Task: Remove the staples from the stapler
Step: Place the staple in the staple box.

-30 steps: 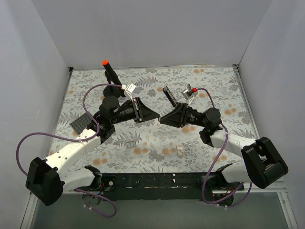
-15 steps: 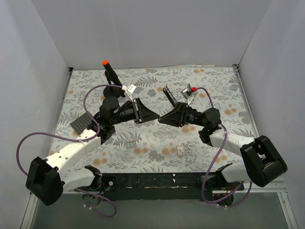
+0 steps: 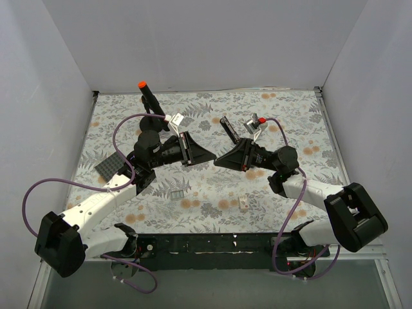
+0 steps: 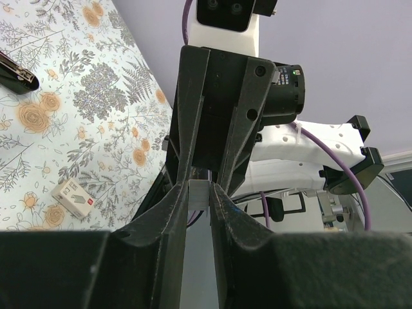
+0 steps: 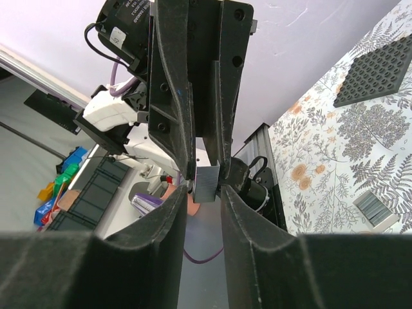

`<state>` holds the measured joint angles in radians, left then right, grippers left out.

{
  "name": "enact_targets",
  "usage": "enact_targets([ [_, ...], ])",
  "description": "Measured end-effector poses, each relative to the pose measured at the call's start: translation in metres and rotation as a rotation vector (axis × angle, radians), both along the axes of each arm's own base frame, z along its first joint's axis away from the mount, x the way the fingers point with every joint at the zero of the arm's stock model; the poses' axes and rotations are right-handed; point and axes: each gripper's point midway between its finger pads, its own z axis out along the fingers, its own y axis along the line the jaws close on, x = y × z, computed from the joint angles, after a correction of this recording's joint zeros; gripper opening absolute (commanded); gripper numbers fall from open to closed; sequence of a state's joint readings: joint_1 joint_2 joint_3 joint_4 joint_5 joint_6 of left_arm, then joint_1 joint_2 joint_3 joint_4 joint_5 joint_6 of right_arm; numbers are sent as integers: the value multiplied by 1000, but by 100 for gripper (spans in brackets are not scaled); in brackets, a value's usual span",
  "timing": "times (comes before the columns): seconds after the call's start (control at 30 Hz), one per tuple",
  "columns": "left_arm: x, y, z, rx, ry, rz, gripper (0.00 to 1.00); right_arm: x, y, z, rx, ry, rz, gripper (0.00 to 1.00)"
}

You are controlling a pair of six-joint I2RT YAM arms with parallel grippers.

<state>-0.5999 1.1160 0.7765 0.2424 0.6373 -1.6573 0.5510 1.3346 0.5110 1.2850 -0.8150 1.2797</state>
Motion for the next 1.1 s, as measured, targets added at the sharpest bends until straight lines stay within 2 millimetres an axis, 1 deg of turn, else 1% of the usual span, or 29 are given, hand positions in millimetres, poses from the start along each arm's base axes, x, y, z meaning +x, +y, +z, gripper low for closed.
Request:
enact_targets([
  [0.07,0,0,0,0,0,0,19,0,0,0,0,1,0,29],
  [0.2,0,0,0,-2,-1,0,20,0,0,0,0,6,1,27],
  [0.27,0,0,0,-2,-2,0,22,0,0,0,0,8,1,27],
  [0.3,0,0,0,-2,-2,0,24,0,0,0,0,9,1,27],
  [0.33,0,0,0,-2,-2,0,32,0,0,0,0,10,2,26],
  [0.4,0,0,-1,-3,-4,0,36,0,0,0,0,10,1,25],
  [0.47,0,0,-3,0,0,0,46,0,0,0,0,10,2,24],
  [0.67,-1,1,-5,2,9,2,58,0,0,-1,-1,13,0,23],
  [0.83,0,3,-7,20,2,15,65,0,0,-3,-4,3,-5,23],
  [0.9,3,6,-10,52,5,47,69,1,0,-8,-21,-4,-15,23],
  [1.0,17,13,-8,117,7,128,76,4,2,-19,-86,-7,-52,23],
  [1.03,24,18,-6,142,6,165,84,5,4,-23,-117,-15,-68,23],
  [1.1,42,34,-3,194,8,256,89,10,10,-28,-193,-22,-107,23],
])
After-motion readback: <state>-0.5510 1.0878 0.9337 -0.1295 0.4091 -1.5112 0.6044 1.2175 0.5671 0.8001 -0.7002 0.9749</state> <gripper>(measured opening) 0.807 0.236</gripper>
